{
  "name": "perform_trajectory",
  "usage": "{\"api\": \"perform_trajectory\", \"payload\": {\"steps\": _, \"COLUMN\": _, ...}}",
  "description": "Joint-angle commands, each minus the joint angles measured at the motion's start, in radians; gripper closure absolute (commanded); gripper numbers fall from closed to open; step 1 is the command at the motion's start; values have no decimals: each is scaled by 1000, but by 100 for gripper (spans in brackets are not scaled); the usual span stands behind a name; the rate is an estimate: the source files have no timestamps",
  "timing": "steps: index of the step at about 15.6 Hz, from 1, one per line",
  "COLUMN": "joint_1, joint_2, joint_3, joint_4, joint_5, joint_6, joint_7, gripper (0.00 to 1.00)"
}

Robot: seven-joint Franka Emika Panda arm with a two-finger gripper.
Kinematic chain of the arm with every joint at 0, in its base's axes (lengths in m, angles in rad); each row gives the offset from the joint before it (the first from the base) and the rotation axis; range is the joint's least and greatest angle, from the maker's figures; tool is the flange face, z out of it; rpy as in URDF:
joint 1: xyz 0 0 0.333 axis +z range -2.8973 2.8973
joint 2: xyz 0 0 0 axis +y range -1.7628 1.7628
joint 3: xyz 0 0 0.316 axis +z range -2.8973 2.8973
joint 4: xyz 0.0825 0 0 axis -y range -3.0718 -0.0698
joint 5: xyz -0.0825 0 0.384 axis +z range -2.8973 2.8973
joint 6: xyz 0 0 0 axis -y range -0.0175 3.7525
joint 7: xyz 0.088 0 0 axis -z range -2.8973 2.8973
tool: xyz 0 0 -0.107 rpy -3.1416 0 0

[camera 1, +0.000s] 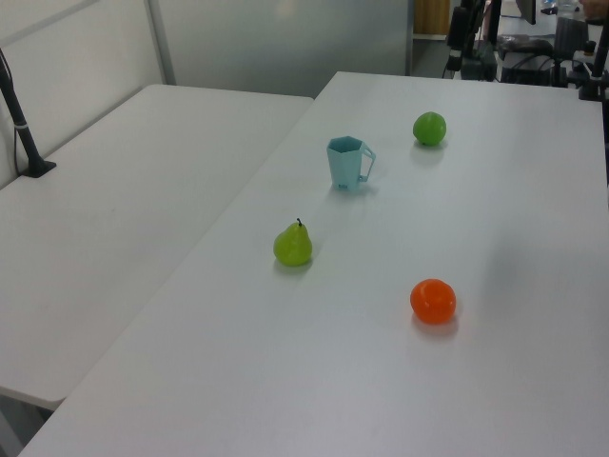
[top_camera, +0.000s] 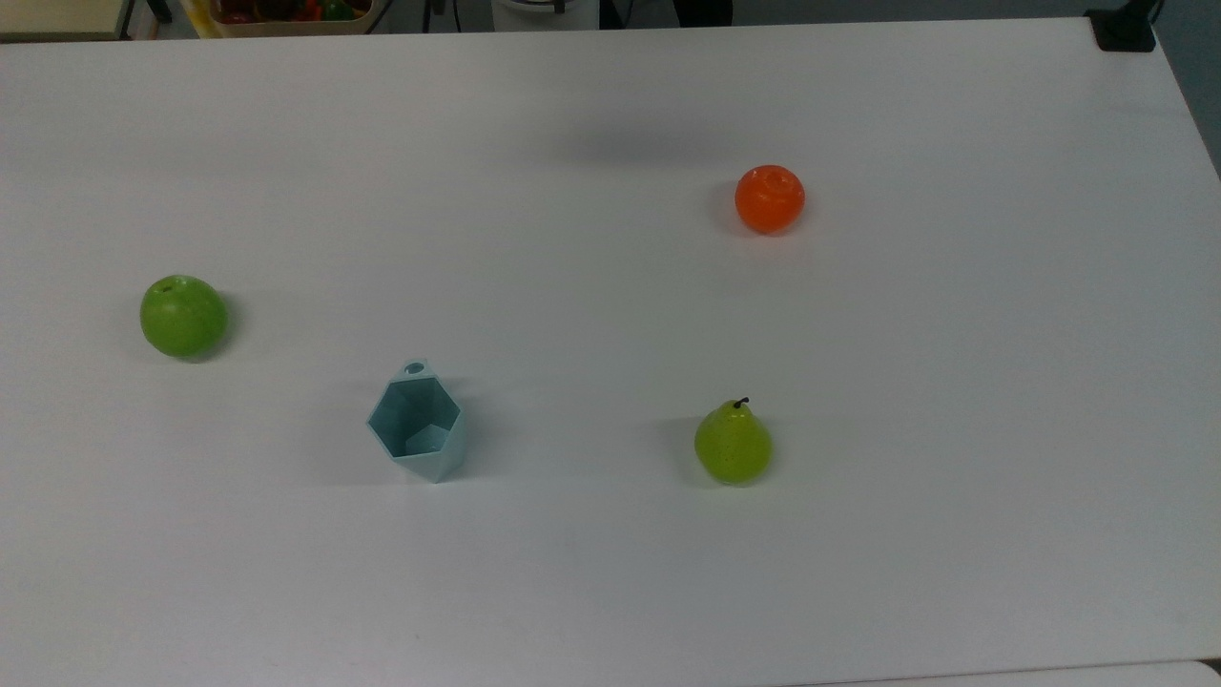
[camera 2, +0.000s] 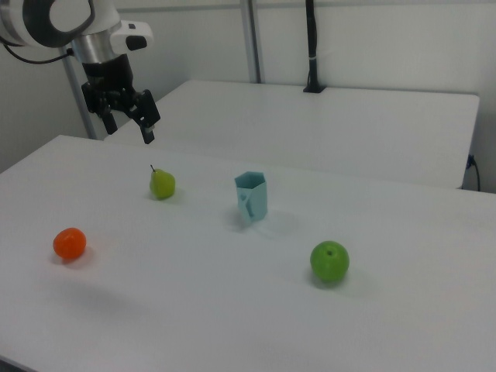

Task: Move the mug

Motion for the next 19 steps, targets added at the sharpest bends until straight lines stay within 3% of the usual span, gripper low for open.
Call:
{"api": "perform_trajectory", "payload": {"steps": 1, "joint_1": 20, "joint_2": -15, "joint_3": -19, "joint_4": -17, "joint_5": 17, "joint_6": 15, "joint_7": -25, "gripper": 0}}
{"api": "perform_trajectory", "payload": {"steps": 19, "joint_1": 19, "joint_2": -17, "joint_3": -19, "joint_4": -23, "joint_5": 18, "joint_6": 10, "joint_7": -81, "gripper": 0}}
